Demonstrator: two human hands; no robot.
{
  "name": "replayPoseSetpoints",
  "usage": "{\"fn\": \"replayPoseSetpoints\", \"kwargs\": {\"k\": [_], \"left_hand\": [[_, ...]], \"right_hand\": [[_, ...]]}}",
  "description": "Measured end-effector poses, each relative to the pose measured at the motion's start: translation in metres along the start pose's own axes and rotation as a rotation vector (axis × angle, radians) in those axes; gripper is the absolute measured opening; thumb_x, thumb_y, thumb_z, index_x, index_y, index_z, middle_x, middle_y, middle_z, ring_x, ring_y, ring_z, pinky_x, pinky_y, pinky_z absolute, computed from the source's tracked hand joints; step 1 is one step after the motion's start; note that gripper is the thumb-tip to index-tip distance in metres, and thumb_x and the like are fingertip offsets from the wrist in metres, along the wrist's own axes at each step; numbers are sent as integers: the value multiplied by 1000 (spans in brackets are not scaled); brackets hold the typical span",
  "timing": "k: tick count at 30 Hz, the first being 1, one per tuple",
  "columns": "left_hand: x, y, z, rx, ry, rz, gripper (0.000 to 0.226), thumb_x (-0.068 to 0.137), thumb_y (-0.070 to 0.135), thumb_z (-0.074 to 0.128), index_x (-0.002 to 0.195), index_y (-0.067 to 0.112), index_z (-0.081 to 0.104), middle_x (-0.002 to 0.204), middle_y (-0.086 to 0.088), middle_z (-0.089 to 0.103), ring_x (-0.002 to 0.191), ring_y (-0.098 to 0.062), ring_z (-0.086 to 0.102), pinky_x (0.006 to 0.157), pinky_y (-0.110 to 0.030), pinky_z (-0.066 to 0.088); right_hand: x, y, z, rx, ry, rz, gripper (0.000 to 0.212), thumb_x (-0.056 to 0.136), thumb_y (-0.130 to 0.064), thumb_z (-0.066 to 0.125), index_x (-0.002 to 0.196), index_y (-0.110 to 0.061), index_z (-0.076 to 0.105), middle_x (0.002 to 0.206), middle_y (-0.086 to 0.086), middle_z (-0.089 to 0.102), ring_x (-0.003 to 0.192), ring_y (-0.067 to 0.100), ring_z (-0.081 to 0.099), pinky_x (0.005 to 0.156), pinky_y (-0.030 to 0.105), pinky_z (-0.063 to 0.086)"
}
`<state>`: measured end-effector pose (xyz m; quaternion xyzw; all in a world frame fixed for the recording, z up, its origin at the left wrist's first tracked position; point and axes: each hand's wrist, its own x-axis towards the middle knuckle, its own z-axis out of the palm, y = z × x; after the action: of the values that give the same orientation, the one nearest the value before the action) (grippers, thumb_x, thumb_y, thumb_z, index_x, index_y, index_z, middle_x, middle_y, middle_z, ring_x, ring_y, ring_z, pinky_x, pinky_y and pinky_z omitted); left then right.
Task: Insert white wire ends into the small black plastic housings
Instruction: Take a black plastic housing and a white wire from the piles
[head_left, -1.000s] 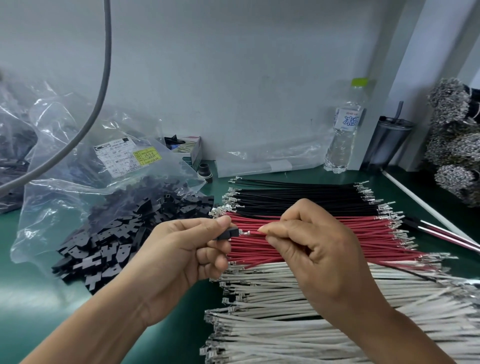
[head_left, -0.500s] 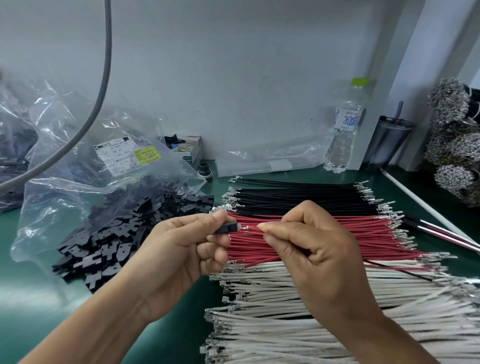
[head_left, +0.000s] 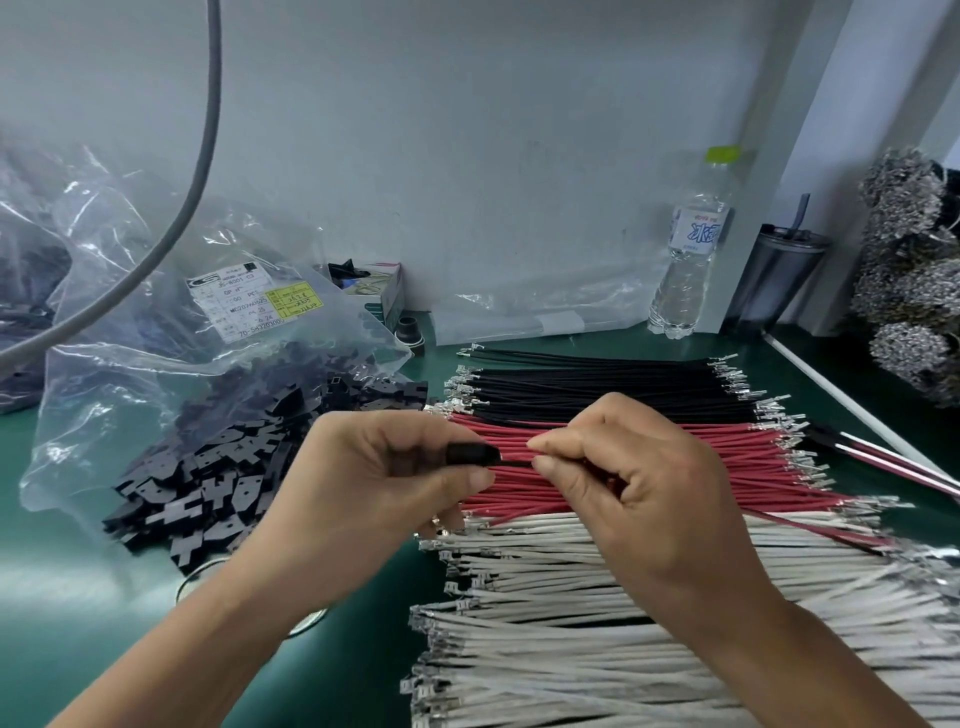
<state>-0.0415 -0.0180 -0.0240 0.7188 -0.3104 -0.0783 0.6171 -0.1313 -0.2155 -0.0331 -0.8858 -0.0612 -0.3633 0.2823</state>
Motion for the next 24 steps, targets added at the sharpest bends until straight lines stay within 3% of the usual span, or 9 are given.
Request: {"fn": "replayPoseSetpoints", "kwargs": {"k": [4,11,15,20,24], "left_hand": [[0,-5,1,-43,-5,-13,16,72,22,83,87,24,83,67,-11,75,54,-21,71,53,-24,57],[-1,-7,3,-88,-26,-49,15,70,23,83,86,22,83,65,-12,74,53,-23,71,52,-25,57],[2,-5,-1,-26,39,-44,13,71,24,83,84,25,83,64,-8,75,47,-15,67,44,-16,47],[6,-10,-4,-15,163,-73,11,76,14,84,82,24,82,61,-8,73,49,-15,68,44,-18,48],[7,-12,-4,-6,156,-78,12,78,12,84,83,24,82,62,-7,73,49,-14,67,44,-19,48]], "right_hand": [[1,-3,2,-76,-22,-45,13,92,-25,65,89,-18,76,84,-11,61,77,8,60,65,27,50],[2,-5,-2,-155,-49,-113,12,91,-26,66,87,-20,75,83,-13,61,73,5,58,62,21,47],[6,-10,-10,-317,-5,-181,5,91,-27,72,87,-25,74,85,-13,59,81,11,52,60,23,42],[-5,-20,4,-363,-398,-113,14,80,-41,79,76,-32,69,79,-17,53,78,8,47,58,25,38],[-4,-16,12,-347,-438,-54,14,86,-46,70,81,-32,70,83,-17,56,83,5,46,64,26,39]]}}
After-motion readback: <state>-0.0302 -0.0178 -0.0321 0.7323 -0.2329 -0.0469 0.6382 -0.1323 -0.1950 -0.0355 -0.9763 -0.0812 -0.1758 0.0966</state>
